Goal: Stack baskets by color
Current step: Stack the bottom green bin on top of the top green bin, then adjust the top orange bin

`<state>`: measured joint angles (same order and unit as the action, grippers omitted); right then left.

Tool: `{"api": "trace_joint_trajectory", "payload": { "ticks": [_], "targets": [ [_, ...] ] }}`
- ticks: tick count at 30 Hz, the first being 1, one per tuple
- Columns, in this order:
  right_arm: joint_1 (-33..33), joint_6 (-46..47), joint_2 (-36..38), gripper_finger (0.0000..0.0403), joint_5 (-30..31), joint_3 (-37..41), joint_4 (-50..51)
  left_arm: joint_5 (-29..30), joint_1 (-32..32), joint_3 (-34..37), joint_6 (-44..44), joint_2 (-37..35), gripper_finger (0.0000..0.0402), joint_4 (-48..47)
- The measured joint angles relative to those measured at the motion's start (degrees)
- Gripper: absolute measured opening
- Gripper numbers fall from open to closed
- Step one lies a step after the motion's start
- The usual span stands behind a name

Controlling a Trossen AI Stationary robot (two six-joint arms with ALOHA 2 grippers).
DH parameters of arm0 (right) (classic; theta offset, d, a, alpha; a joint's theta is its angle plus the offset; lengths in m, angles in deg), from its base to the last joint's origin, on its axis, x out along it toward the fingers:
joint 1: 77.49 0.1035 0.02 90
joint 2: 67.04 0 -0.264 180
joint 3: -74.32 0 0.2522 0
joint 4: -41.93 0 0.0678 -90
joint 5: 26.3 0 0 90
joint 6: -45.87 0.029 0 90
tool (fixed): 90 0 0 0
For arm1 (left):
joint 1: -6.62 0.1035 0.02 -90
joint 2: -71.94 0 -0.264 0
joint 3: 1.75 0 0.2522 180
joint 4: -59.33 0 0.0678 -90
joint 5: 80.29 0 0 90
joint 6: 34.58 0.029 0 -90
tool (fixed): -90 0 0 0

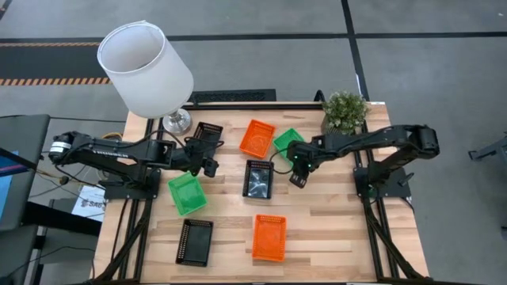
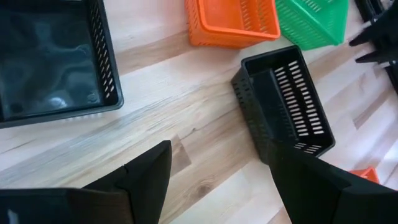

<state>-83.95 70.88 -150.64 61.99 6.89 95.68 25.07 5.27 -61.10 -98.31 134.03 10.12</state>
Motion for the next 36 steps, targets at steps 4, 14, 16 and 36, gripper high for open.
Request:
{"api": "trace_joint_trajectory", "payload": {
  "ticks": [4, 14, 16, 36],
  "targets": [
    [-2.95, -1.09, -2.20, 0.0150, 0.63, 1.13, -0.97, -0.64, 0.00, 0.00, -0.05, 0.00, 0.0251, 0.46],
    [-10.44, 0.00, -2.51, 0.0140, -3.96, -0.93, -2.18, 1.25, 0.68, 0.00, 0.09, 0.00, 0.0251, 0.51],
    [-10.41, 0.05, -2.16, 0.0141, -5.09, -2.50, -2.09, 1.90, 1.22, 0.00, 0.09, 0.00, 0.0251, 0.50],
    [-6.53, 2.01, -3.95, 0.0126, -0.02, -13.18, -14.12, -5.60, 7.67, 0.00, 12.65, -0.22, 0.0251, 15.00]
  ]
}}
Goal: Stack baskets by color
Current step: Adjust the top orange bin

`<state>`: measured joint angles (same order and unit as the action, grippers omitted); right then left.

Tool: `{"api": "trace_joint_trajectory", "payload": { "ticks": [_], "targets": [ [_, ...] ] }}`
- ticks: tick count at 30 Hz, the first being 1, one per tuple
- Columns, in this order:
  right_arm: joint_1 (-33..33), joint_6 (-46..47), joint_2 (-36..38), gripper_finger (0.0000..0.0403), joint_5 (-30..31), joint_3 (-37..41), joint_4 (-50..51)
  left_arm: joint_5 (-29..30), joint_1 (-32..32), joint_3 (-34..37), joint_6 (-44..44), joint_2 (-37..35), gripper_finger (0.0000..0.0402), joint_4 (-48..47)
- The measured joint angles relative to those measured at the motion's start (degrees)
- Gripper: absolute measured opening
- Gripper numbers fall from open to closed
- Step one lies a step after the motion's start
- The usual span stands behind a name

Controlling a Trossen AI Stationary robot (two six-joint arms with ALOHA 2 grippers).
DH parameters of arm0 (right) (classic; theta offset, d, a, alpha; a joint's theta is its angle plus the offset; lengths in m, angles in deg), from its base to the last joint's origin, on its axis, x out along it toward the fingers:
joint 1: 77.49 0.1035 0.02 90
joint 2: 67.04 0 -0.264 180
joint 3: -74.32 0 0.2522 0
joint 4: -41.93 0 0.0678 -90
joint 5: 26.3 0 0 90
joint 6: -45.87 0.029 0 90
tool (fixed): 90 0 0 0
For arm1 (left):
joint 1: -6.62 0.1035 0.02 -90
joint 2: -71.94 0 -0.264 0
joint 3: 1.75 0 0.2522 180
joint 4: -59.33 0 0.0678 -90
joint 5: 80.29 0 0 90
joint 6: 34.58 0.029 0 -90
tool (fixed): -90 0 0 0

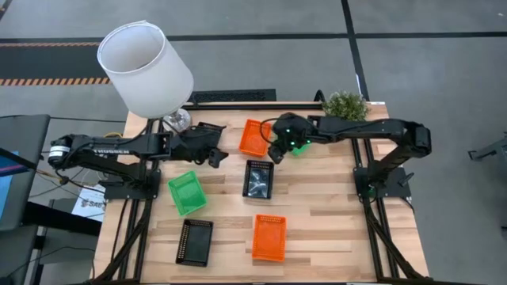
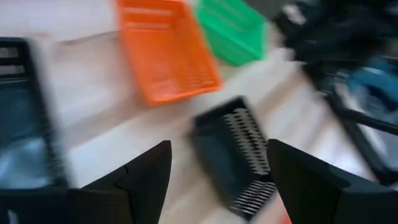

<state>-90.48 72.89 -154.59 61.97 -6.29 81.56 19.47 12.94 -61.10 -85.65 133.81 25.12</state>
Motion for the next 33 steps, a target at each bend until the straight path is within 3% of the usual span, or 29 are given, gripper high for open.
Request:
{"api": "trace_joint_trajectory", "payload": {
  "ticks": [6, 9, 14, 20, 33],
  "targets": [
    [0.15, 3.27, -5.43, 0.0122, -2.37, 0.00, -7.76, -11.99, 0.04, 0.02, 0.45, -3.28, 0.0251, 7.61],
    [0.33, 3.63, -8.24, 0.0123, -3.50, 0.00, -10.90, -14.02, 0.01, 0.02, -0.33, -6.81, 0.0251, 9.20],
    [0.24, 2.86, -13.24, 0.0123, -5.91, -4.22, -11.16, -11.92, 0.04, 0.00, -1.96, -13.91, 0.0251, 10.01],
    [0.74, -3.48, -20.11, 0.0121, -6.30, -15.29, -10.52, -6.17, 0.04, -0.02, -2.14, -20.93, 0.0251, 9.19],
    [-0.67, -15.39, -37.97, 0.0120, -2.53, -38.52, 10.59, -2.82, 0.04, -0.02, -1.94, -26.65, 0.0251, 5.27]
  ]
}}
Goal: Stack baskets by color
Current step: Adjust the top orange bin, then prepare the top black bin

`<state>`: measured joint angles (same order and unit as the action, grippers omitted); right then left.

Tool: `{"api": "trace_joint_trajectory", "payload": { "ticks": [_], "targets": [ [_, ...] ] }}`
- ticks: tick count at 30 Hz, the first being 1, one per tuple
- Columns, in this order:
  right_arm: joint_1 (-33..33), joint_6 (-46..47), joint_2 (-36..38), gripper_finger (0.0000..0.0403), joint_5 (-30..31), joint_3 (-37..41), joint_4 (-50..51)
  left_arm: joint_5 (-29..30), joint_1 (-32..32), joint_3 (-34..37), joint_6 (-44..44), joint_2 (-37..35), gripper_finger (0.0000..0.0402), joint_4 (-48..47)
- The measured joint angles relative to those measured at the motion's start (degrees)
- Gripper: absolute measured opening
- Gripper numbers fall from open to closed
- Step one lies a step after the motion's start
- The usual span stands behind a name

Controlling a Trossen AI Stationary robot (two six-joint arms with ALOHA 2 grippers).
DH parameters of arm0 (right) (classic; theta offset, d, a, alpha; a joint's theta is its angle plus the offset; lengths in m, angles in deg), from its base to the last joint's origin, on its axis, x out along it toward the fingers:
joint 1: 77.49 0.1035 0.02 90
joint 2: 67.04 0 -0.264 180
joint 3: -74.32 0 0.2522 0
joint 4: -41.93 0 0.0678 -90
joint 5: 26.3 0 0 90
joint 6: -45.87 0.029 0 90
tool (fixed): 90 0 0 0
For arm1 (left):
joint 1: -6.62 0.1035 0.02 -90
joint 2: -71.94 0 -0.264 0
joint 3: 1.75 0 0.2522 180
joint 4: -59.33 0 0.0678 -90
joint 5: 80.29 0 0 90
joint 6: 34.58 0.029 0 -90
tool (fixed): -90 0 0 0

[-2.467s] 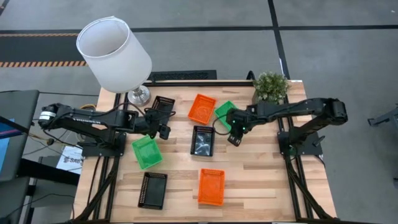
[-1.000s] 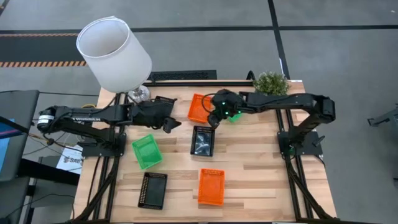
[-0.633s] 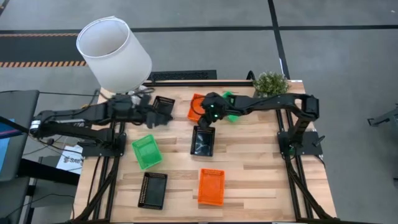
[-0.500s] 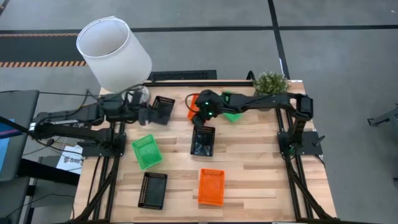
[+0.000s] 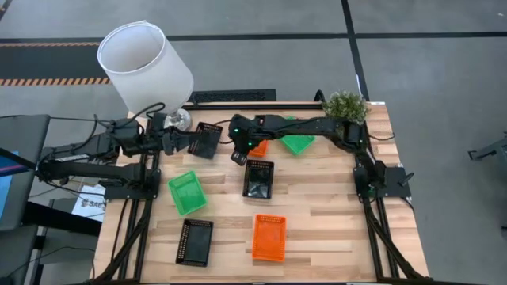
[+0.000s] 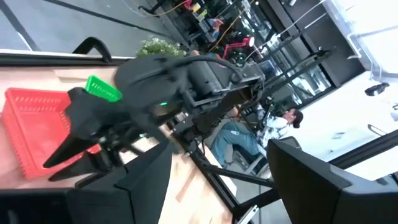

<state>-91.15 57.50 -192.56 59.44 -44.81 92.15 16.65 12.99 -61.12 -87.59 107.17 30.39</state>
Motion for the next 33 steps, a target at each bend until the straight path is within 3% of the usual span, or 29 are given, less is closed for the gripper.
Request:
{"api": "trace_joint_trajectory", "payload": {
  "ticks": [10, 15, 24, 27, 33],
  "targets": [
    [-1.97, -3.11, -3.18, 0.0120, 12.93, -3.19, 13.97, -0.02, 0.00, 0.00, 0.26, 0.02, 0.0251, -2.89],
    [-2.86, -1.52, 0.31, 0.0120, 13.37, -3.16, 13.95, -0.32, 0.00, 0.00, 0.28, 0.02, 0.0251, -4.08],
    [1.36, -1.42, 4.33, 0.0120, 11.59, -3.25, -5.87, -0.37, 0.00, 0.02, 0.32, -2.40, 0.0251, -3.95],
    [2.26, -1.43, 1.99, 0.0120, 10.67, -3.42, -14.13, -0.22, 0.00, 0.02, 0.30, -3.71, 0.0251, -4.47],
    [2.82, -1.62, -2.13, 0.0120, 9.11, -3.27, -21.07, 0.07, 0.00, 0.02, 0.30, -5.64, 0.0251, -6.04]
  ]
}}
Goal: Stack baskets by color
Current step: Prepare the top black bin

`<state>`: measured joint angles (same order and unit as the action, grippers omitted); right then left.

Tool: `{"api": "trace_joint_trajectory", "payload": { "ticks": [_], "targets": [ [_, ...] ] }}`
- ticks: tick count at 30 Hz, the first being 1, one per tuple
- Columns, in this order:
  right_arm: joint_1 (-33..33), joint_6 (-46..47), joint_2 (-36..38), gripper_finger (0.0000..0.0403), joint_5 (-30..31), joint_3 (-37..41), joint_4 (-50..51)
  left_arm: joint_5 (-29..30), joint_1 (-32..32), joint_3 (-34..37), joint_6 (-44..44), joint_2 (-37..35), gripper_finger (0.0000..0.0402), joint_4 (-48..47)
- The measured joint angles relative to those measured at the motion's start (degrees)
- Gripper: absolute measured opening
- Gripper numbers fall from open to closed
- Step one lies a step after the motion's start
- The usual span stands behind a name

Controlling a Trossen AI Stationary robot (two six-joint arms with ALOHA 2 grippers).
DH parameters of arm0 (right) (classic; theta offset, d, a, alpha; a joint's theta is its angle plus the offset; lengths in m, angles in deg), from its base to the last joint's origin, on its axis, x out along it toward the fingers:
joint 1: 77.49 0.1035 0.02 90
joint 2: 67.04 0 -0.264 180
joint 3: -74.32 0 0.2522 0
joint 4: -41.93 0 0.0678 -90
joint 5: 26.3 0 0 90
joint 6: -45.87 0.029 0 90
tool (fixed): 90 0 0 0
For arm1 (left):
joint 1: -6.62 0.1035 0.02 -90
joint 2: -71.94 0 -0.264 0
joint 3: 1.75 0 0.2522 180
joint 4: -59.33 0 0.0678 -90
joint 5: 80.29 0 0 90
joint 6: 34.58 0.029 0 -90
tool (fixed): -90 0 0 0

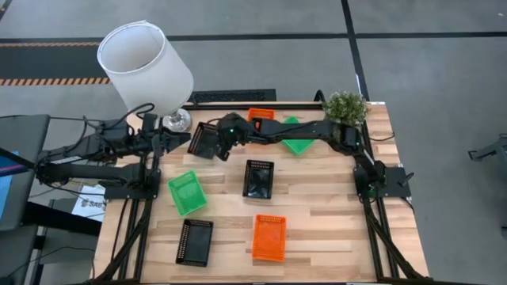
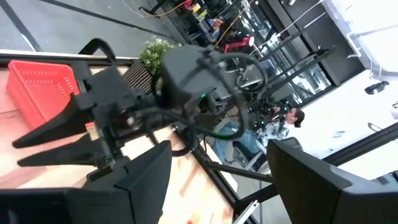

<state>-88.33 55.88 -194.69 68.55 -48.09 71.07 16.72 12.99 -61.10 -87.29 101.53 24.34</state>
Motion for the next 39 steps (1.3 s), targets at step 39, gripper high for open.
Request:
{"api": "trace_joint_trajectory", "payload": {
  "ticks": [39],
  "targets": [
    [-0.19, -1.36, -14.63, 0.0120, 3.22, -19.48, 31.34, 0.90, -0.02, 0.00, 2.54, -0.87, 0.0251, -5.53]
  ]
}}
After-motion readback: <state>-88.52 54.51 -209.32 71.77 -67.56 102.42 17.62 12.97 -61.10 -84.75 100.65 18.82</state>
